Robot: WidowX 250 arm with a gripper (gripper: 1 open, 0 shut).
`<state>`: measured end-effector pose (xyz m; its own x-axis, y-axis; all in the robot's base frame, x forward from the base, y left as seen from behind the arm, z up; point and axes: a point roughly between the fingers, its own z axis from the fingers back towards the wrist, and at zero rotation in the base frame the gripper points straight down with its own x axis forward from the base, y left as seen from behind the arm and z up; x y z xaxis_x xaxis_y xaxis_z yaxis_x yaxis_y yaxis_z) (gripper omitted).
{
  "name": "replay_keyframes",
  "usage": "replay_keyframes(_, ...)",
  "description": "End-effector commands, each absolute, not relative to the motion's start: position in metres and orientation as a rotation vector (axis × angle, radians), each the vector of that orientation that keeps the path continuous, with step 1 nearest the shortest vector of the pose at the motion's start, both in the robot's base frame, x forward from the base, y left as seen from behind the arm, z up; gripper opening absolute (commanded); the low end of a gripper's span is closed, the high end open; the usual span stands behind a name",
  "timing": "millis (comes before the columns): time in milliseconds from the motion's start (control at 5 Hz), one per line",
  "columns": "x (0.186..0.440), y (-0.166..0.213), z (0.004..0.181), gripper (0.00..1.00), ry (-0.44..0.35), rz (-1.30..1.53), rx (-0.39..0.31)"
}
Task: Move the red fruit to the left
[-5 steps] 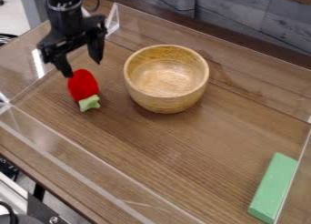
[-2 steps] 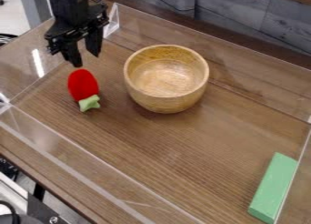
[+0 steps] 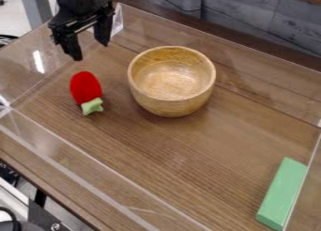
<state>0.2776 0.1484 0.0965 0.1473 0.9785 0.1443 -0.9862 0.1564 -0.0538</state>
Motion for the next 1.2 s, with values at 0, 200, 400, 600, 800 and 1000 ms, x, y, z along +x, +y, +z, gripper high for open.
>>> replay_keyframes(0, 0.279, 0.15, 0.118, 1.0, -0.213, 1.356, 0.042)
replay_keyframes(200, 0.274, 0.151, 0.126, 1.0, -0.214, 1.307, 0.04)
replay_keyframes(400, 0.279, 0.16, 0.139, 1.0, -0.213, 1.306, 0.045)
replay_keyframes(600, 0.286, 0.161, 0.153, 1.0, -0.217, 1.276, 0.049)
replay_keyframes(800, 0.288, 0.14, 0.164, 1.0, -0.217, 1.24, 0.05)
replay_keyframes(1000, 0.292, 0.125, 0.164, 1.0, -0.221, 1.229, 0.06)
